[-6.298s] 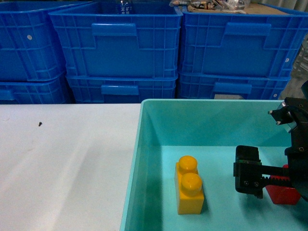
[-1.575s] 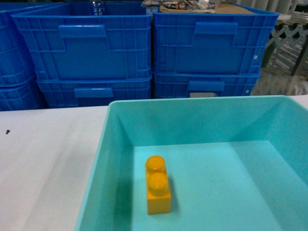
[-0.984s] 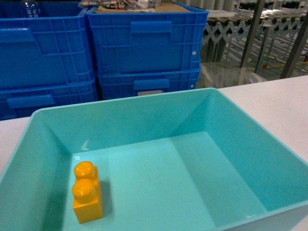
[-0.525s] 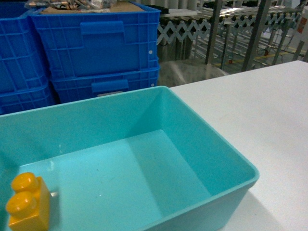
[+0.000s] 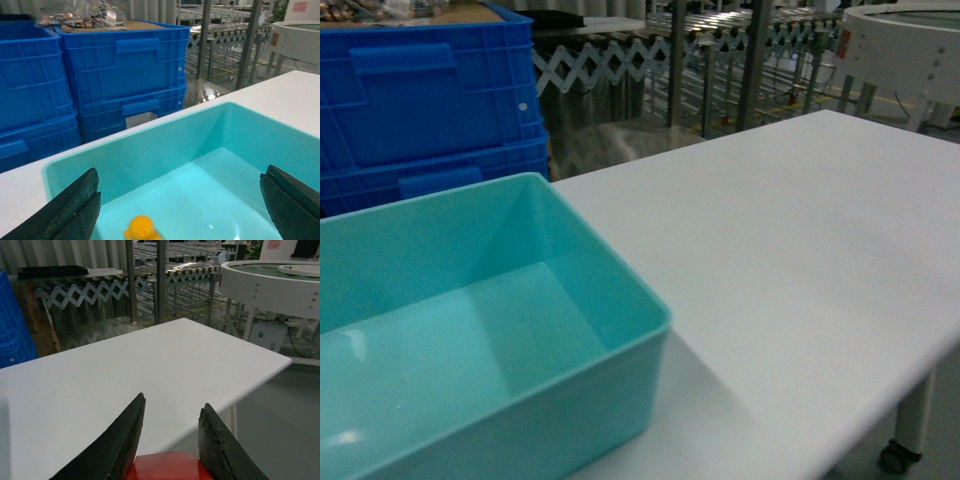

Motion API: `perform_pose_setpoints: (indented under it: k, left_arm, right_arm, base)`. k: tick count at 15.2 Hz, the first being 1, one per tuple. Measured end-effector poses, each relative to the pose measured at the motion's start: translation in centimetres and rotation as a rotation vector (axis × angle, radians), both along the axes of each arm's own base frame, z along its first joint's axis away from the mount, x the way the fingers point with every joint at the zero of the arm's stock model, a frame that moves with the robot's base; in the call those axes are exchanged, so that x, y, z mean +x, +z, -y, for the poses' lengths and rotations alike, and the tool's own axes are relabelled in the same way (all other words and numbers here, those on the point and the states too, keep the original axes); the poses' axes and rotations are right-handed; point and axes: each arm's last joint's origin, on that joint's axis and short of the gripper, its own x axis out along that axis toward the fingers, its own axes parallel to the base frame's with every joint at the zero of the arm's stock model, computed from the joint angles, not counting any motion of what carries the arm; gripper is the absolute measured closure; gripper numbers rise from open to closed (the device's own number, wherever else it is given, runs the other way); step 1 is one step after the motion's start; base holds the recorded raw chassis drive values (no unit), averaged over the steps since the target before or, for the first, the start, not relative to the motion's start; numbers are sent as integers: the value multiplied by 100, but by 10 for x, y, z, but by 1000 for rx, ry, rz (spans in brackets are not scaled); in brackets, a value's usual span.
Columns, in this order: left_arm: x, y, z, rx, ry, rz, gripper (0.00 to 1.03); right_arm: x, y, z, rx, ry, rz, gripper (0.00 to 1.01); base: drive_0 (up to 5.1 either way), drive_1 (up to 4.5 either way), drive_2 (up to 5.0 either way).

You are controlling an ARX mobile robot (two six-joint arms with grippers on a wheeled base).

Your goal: Pick red block from blue box to shelf

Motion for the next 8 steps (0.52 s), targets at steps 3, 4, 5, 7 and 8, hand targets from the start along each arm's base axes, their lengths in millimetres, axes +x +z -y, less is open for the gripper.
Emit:
perform_pose_setpoints:
  k: [3,4,5,7,8]
  left_arm:
    - [0,0,0,0,-2,-3,5]
    - [0,1,0,0,-6,6,5]
    - [0,0,0,0,-5,-6,5]
    - [0,0,0,0,-3,0,5]
    - [0,0,0,0,-3,0,5]
  right_arm:
    - [0,0,0,0,-1,-2,74]
    - [-2,2,0,2,-4,16,74]
    - [-1,2,0,2,-4,13,74]
    - [-1,1,0,1,-3,6,74]
    - [-1,1,0,1,-3,6,74]
  base:
    - [95,-466,-83]
    - [-140,-140,-140]
    - [-139,-139,-139]
    - [-146,-146,-146]
    - [-152,-152,-152]
